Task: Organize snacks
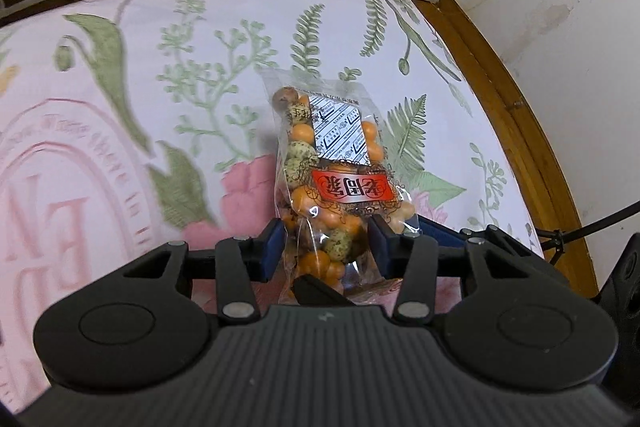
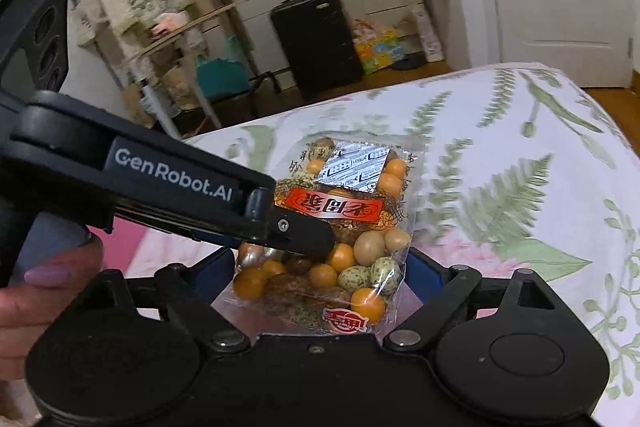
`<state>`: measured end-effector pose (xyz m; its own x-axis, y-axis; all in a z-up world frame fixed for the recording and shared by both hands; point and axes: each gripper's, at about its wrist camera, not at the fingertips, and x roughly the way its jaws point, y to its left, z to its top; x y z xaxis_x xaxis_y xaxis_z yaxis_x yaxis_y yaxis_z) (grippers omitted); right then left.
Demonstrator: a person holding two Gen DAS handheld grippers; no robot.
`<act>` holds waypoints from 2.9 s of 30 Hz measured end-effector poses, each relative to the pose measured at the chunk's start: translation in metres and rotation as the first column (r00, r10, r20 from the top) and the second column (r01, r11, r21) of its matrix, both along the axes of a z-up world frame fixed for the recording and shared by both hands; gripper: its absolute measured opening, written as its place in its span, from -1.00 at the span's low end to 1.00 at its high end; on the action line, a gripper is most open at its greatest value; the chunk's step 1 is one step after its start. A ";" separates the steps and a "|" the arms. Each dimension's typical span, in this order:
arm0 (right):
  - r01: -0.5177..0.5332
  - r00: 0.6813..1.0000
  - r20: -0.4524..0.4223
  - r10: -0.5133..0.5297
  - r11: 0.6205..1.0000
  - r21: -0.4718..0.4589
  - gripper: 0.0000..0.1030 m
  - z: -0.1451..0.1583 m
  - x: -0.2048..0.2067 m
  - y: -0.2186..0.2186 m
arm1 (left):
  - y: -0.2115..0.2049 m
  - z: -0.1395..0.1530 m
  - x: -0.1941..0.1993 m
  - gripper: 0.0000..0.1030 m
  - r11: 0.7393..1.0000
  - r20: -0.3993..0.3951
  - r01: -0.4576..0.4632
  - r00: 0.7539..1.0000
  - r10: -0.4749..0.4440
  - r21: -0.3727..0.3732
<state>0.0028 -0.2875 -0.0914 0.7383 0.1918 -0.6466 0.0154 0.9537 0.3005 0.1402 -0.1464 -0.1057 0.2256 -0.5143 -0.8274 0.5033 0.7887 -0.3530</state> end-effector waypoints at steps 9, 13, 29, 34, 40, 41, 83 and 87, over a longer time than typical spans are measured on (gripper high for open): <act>-0.157 0.987 0.022 0.158 0.987 -0.030 0.81 0.034 0.002 0.076 | 0.095 0.035 -0.019 -0.15 0.992 0.015 -0.124 0.992 0.125 -0.019; -0.251 0.966 0.046 0.253 0.967 -0.048 0.80 0.055 0.014 0.119 | 0.142 0.057 -0.024 -0.15 0.979 0.057 -0.204 0.977 0.205 -0.021; -0.547 0.831 0.049 0.554 0.830 -0.110 0.79 0.076 0.098 0.286 | 0.330 0.072 -0.009 -0.15 0.856 0.150 -0.512 0.843 0.517 -0.077; -0.664 0.734 0.037 0.678 0.729 -0.166 0.79 0.065 0.120 0.310 | 0.358 0.058 0.005 -0.14 0.808 0.116 -0.584 0.800 0.589 -0.077; -0.775 0.611 -0.026 0.791 0.592 -0.221 0.79 0.053 0.154 0.327 | 0.373 0.034 0.024 -0.13 0.756 0.051 -0.650 0.755 0.654 -0.080; -0.788 0.594 -0.033 0.804 0.573 -0.225 0.79 0.053 0.159 0.329 | 0.375 0.031 0.028 -0.13 0.734 0.029 -0.673 0.735 0.677 -0.088; -0.047 0.998 0.029 0.057 0.963 -0.267 0.81 0.150 0.008 0.148 | 0.233 0.126 -0.085 0.61 0.887 0.320 -0.461 0.845 0.428 0.032; -0.015 1.000 0.022 0.022 0.967 -0.253 0.84 0.150 -0.007 0.142 | 0.228 0.127 -0.098 0.90 0.890 0.348 -0.455 0.840 0.416 0.033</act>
<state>-0.0045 -0.1457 0.0583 0.7522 0.0380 -0.6579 -0.0073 0.9988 0.0494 0.0422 0.0817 0.0216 0.6682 -0.2103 -0.7136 0.1686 0.9771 -0.1301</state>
